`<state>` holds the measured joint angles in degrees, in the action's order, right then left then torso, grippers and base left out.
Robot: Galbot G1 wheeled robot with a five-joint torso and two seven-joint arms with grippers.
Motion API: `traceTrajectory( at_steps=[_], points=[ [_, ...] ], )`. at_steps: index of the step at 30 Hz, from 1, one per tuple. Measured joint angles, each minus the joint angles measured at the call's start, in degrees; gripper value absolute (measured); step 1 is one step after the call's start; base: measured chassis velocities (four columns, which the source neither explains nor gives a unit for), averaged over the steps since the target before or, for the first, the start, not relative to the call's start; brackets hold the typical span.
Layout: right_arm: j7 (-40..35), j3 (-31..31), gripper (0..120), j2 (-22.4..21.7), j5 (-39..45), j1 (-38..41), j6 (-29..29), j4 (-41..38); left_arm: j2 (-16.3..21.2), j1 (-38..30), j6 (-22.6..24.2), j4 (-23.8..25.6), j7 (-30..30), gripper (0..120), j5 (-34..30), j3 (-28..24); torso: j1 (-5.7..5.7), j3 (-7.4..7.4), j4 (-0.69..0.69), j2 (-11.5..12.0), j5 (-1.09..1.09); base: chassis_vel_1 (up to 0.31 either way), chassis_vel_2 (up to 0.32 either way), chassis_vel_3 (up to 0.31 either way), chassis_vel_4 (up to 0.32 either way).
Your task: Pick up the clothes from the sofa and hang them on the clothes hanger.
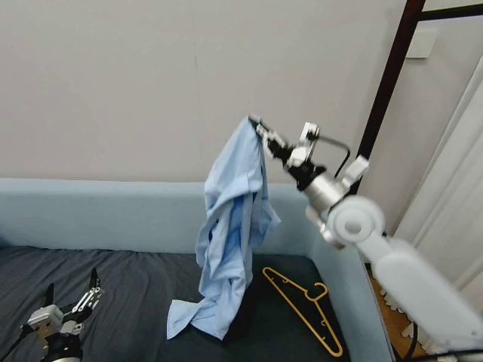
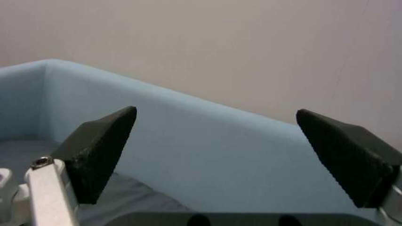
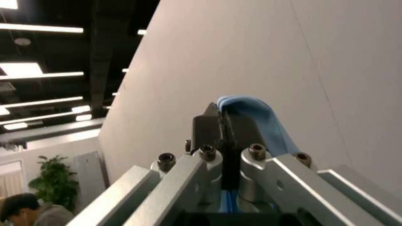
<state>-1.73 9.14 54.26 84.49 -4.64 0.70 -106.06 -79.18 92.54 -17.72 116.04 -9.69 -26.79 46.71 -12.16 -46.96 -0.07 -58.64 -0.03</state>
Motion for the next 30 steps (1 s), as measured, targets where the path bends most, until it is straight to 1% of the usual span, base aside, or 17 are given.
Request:
traceTrajectory(
  at_steps=[3, 5, 7, 10, 11, 15, 18, 24, 27, 30],
  points=[
    [-2.6, 2.5, 0, 0.4, 0.7, 8.9, 0.3, 3.3, -0.2, 0.1, -0.1, 0.3, 0.0, 100, 0.0, -0.1, 0.01, 0.00, -0.01, 0.0, 0.00, 0.000, 0.000, 0.000, 0.000],
    [-3.6, 3.7, 0, 1.2, 0.7, 12.9, 0.6, 5.6, -0.3, 0.1, -0.1, 0.3, 0.0, 100, 0.0, -0.1, 0.01, 0.00, -0.01, 0.0, -0.01, 0.000, 0.000, 0.000, 0.000],
    [-3.8, 4.1, 0, 1.5, 0.5, 14.3, 0.7, 6.6, -0.3, 0.1, -0.1, 0.3, 0.0, 100, 0.0, -0.2, 0.01, 0.00, -0.01, 0.0, -0.02, 0.000, 0.000, 0.000, 0.000],
    [-4.9, 5.1, 0, 3.0, -1.1, 18.5, 1.2, 10.6, 0.0, 0.1, -0.2, 0.3, -0.2, 100, 0.0, -0.2, 0.01, 0.00, -0.01, 0.0, 0.00, 0.000, 0.000, 0.000, 0.000],
    [-4.9, 5.1, 0, 3.0, -1.1, 18.5, 1.2, 10.6, 0.0, 0.1, -0.2, 0.3, -0.2, 100, 0.0, -0.2, 0.01, 0.00, -0.01, 0.0, 0.00, 0.000, 0.000, 0.000, 0.000],
    [-5.6, 5.5, 0, 4.9, -2.3, 22.7, 1.5, 15.3, 0.5, -0.2, -0.2, 0.0, -0.5, 100, -0.1, -0.1, 0.00, 0.01, -0.01, 0.0, -0.01, 0.000, 0.000, 0.000, 0.000],
    [-5.7, 5.4, 0, 5.6, -2.8, 24.1, 1.6, 16.7, 0.7, -0.3, -0.2, -0.2, -0.6, 100, -0.2, -0.2, 0.01, 0.00, 0.00, 0.0, -0.02, 0.000, 0.000, 0.000, 0.000],
    [-3.8, 4.5, 0, 6.5, -7.7, 26.2, 1.9, 19.7, 1.3, -0.7, -0.2, -0.7, -0.8, 100, -0.2, -0.5, 0.00, 0.01, -0.01, 0.0, 0.00, 0.000, 0.000, 0.000, 0.000],
    [-3.9, 4.7, 0, 6.4, -8.5, 25.3, 1.7, 18.1, 1.4, -0.8, -0.2, -1.0, -0.8, 100, -0.2, -0.6, 0.00, 0.01, -0.03, 0.0, 0.00, 0.000, 0.000, 0.000, 0.000],
    [-6.4, 6.0, 0, 5.8, -9.1, 20.0, 1.1, 12.1, 1.3, -0.9, -0.2, -1.1, -0.8, 100, -0.2, -0.7, 0.00, 0.01, 0.00, 0.0, -0.02, 0.000, 0.000, 0.000, 0.000]
  ],
)
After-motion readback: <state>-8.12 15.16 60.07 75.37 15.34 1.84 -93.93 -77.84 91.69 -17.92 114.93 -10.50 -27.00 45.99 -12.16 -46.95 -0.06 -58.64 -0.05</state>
